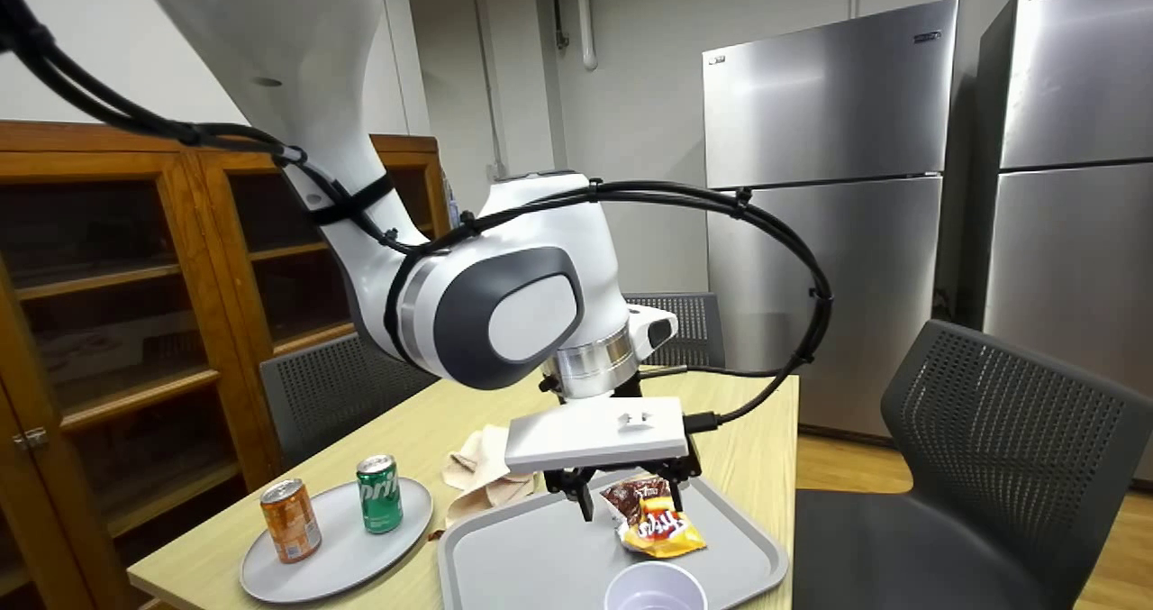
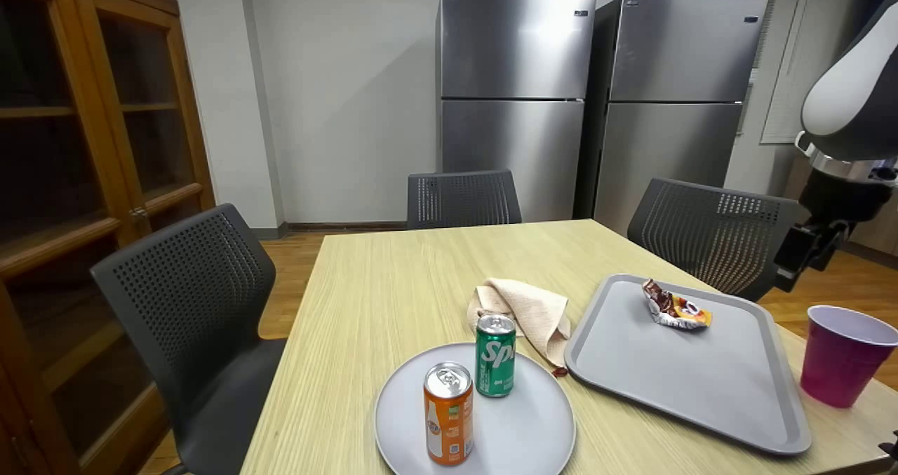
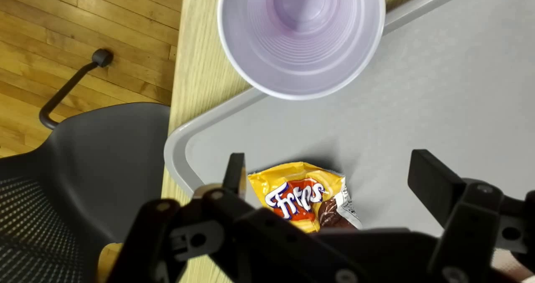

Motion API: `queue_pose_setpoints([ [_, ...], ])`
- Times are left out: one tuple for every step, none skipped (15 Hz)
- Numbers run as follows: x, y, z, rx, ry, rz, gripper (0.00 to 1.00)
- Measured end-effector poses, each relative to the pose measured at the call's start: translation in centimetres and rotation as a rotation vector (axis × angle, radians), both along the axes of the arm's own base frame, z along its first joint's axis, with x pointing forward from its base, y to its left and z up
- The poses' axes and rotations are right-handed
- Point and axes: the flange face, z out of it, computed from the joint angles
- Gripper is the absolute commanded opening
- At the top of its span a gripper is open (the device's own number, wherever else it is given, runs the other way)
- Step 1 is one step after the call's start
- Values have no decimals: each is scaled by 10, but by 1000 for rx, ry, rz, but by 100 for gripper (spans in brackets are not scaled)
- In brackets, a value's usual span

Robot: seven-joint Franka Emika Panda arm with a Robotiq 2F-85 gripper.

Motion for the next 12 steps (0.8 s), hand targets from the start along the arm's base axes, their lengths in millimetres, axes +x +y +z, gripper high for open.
queue_pose_setpoints([
  [3, 2, 1, 2, -4, 7, 100],
  [7, 4, 1, 4, -7, 14, 100],
  [10, 6, 1, 6, -10, 18, 100],
  [14, 7, 1, 8, -14, 24, 100],
  [18, 8, 0, 10, -16, 29, 100],
  [23, 9, -1, 12, -18, 32, 100],
  [27, 9, -2, 14, -20, 35, 100],
  [32, 8, -4, 15, -21, 36, 100],
  [37, 8, -5, 16, -23, 36, 100],
  [43, 7, -7, 16, -24, 38, 100],
  [49, 6, -9, 16, -25, 41, 100],
  [54, 5, -11, 16, -26, 43, 100],
])
